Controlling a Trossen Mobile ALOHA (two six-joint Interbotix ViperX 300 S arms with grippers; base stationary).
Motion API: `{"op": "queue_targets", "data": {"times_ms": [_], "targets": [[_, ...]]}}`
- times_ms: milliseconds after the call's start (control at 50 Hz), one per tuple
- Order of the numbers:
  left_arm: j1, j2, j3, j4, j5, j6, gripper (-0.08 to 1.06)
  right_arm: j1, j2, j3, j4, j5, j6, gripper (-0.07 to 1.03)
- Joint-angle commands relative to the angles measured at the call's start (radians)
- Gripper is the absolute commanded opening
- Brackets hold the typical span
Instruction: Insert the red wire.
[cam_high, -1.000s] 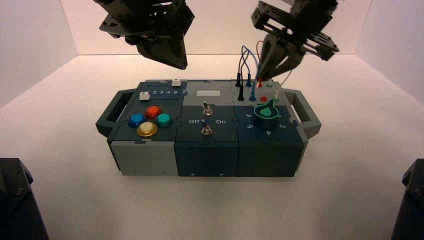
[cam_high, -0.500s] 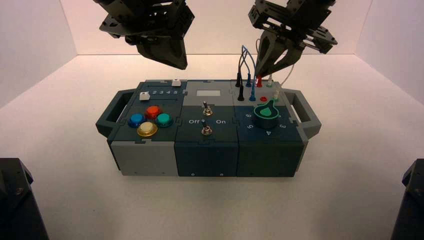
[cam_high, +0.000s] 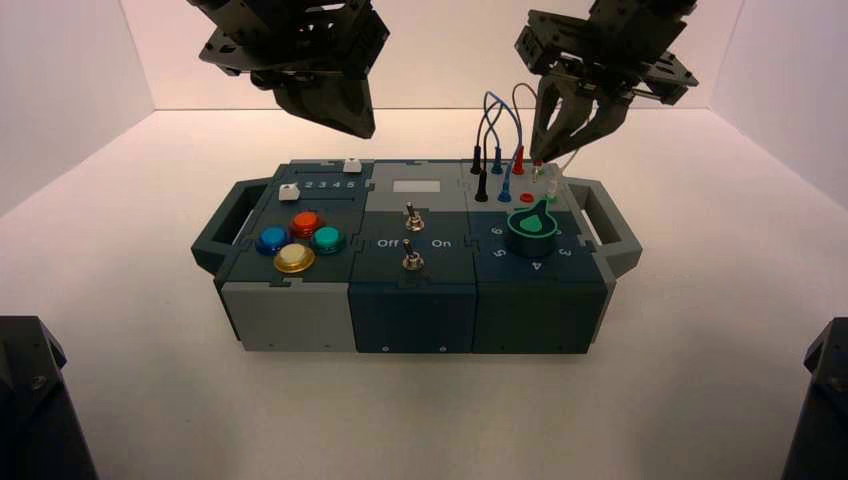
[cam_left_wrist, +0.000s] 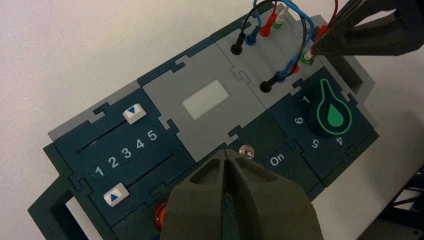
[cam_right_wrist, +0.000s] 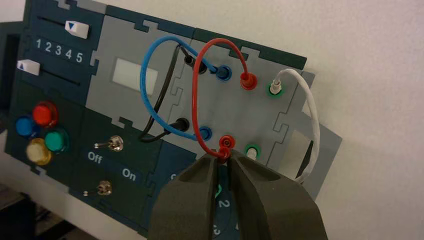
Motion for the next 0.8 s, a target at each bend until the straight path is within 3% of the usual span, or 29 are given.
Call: {"op": "queue_targets", "data": {"times_ms": [20,180,800], "targets": [[-0.003,-0.006,-0.018,0.003,-0.009,0.002,-0.03,0.034,-0.017,-0.003,-0.012,-0.043,0.006,-0.02],[-0.003,-0.008,-0.021,0.002,-0.009,0.002,-0.03,0.058,-0.014,0.012,-0.026,-0.083,0.008,-0.02],[-0.003,-0.014,-0.023,0.002,-0.009,0.002,-0.03,0.058,-0.011,0.031,-0.074,-0.107,0.018,-0.02]]}}
